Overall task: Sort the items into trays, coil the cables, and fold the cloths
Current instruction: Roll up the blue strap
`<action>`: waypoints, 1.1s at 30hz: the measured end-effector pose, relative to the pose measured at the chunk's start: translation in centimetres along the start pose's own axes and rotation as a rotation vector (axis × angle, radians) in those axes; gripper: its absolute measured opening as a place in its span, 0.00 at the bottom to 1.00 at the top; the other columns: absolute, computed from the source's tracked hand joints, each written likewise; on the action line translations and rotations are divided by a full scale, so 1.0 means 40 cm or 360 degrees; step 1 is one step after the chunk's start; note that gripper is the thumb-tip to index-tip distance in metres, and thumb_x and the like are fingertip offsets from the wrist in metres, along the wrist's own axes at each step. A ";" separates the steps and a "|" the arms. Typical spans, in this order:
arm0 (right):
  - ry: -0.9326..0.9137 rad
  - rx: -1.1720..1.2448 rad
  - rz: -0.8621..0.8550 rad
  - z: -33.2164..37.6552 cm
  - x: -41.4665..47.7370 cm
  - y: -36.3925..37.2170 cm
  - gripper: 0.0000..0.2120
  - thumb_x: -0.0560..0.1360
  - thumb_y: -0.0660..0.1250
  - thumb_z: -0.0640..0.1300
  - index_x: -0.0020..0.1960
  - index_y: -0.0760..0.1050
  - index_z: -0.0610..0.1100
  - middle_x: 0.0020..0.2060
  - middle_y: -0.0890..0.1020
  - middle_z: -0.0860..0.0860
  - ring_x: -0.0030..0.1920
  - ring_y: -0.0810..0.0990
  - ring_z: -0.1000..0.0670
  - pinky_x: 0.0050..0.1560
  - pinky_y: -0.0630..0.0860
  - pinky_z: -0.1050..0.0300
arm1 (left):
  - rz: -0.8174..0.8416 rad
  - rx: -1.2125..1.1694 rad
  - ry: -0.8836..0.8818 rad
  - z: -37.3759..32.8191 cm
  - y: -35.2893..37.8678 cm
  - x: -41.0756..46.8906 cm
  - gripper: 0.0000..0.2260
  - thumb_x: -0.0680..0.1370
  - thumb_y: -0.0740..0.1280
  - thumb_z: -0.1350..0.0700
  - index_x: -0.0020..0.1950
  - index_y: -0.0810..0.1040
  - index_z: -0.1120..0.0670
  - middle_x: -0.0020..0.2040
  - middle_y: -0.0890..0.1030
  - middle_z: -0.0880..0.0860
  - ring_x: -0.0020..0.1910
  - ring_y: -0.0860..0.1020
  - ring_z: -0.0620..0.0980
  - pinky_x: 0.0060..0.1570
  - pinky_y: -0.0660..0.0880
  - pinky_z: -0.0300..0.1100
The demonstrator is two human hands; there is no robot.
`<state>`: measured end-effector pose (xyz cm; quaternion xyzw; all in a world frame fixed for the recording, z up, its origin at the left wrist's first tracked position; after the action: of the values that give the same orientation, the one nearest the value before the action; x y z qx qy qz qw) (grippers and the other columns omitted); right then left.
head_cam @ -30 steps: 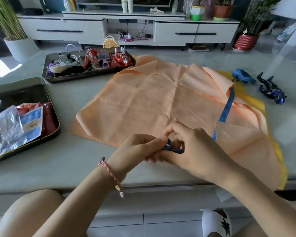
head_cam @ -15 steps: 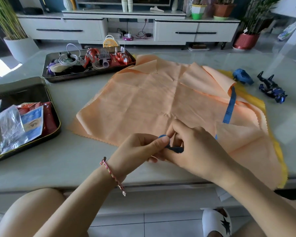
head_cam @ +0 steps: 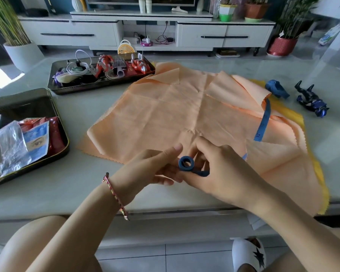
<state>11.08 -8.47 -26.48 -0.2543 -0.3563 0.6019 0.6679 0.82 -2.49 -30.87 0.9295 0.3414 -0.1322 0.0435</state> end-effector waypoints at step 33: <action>0.0077 -0.0023 0.0197 -0.029 0.013 0.036 0.17 0.69 0.68 0.57 0.55 0.72 0.53 0.26 0.73 0.59 0.30 0.72 0.57 0.33 0.67 0.62 | -0.0046 0.0222 0.0032 0.010 0.008 0.010 0.12 0.76 0.65 0.52 0.41 0.84 0.58 0.31 0.81 0.51 0.30 0.73 0.42 0.33 0.69 0.30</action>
<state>11.09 -7.64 -28.20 -0.2952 -0.3281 0.6331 0.6359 1.24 -2.55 -31.39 0.9266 0.3452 -0.1468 -0.0268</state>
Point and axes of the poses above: each hand's wrist, its own x-axis towards the middle knuckle, its own y-axis out of the palm, z = x × y, the point moved 7 cm from there along x, towards the middle knuckle
